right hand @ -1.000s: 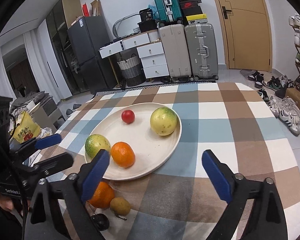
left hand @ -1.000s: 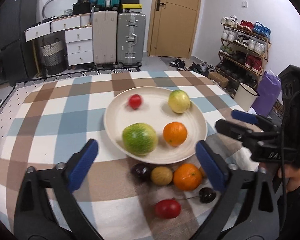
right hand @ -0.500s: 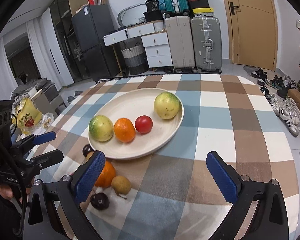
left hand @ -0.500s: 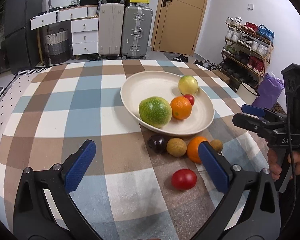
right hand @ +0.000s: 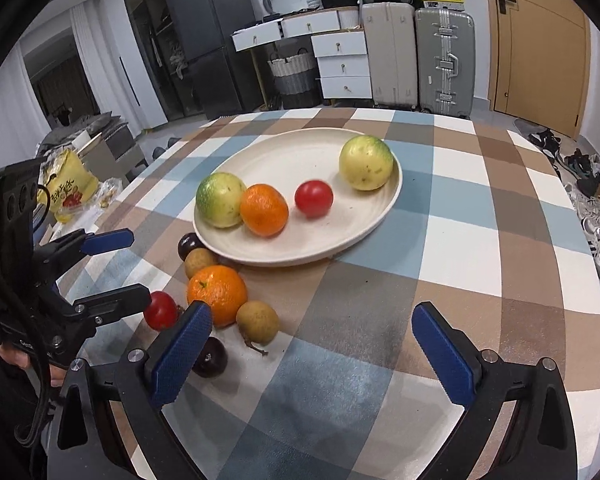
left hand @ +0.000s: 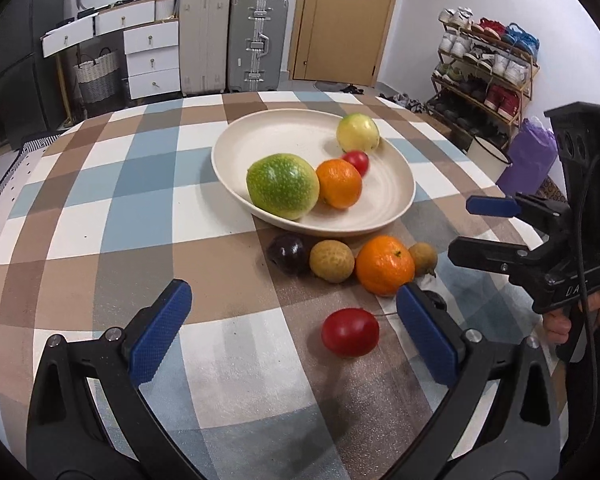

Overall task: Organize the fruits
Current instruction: 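Open both tools and pull them back from the plate, then grasp a red tomato with the left tool while the right tool grasps a brown pear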

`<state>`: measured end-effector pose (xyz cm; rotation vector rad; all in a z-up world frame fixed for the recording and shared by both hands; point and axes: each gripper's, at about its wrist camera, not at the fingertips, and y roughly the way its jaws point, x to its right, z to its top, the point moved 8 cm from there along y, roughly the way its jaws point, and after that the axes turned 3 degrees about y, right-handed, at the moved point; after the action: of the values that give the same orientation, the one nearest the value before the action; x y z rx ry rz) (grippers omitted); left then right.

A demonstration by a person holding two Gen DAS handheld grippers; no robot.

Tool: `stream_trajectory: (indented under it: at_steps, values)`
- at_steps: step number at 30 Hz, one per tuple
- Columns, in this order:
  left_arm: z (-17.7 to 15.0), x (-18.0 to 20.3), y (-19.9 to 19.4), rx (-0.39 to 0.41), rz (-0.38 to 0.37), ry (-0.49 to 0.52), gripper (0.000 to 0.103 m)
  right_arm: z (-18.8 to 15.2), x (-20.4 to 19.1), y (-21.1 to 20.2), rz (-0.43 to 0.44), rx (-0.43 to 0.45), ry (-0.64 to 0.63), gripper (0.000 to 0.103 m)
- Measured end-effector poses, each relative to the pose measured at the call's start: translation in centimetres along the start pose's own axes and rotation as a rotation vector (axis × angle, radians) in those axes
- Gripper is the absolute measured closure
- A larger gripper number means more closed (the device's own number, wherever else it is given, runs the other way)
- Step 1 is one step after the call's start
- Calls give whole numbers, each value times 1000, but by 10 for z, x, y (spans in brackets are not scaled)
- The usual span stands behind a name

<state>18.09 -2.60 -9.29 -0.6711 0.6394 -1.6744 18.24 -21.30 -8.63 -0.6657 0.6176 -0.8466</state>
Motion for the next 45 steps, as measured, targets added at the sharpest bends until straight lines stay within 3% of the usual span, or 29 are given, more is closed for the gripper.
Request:
stream_trajectory:
  at_steps: [12, 17, 27, 45]
  values:
    - [-11, 12, 13, -60, -32, 32, 1, -9, -5, 12, -8, -48, -28, 2]
    - [-16, 17, 17, -88, -79, 33, 7, -11, -6, 14, -5, -57, -30, 4]
    - [-19, 20, 20, -107, -108, 34, 20, -12, -6, 17, 0, -63, -29, 23]
    - [-20, 36, 16, -94, -164, 96, 74, -13, -19, 20, 36, -51, -72, 46]
